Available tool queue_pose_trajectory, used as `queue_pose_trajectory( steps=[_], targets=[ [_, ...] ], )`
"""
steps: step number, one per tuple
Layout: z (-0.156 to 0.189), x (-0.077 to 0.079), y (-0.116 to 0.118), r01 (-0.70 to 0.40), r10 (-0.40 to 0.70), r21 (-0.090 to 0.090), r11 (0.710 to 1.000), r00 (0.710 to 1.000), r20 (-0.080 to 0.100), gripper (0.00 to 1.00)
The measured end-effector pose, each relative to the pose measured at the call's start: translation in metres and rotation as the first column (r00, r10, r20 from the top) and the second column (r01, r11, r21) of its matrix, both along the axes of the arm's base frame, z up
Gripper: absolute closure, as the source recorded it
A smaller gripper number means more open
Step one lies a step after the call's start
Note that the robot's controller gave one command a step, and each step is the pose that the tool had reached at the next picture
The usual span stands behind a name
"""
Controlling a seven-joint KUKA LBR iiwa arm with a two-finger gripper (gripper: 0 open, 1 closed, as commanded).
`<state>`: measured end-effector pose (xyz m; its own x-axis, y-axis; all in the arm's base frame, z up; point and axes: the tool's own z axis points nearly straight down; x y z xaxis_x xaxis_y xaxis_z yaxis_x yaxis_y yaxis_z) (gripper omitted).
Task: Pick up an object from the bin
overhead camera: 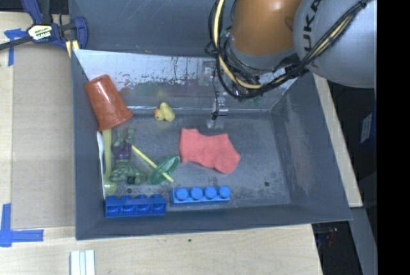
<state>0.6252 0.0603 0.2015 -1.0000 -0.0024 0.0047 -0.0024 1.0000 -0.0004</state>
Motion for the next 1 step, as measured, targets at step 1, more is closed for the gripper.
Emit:
queue_pose_trajectory(
  steps=[1],
  targets=[
    [0.0055, 0.0015, -0.0003, 0.001, -0.001, 0.001, 1.000, 1.000, 0.009, 0.00]
  ],
)
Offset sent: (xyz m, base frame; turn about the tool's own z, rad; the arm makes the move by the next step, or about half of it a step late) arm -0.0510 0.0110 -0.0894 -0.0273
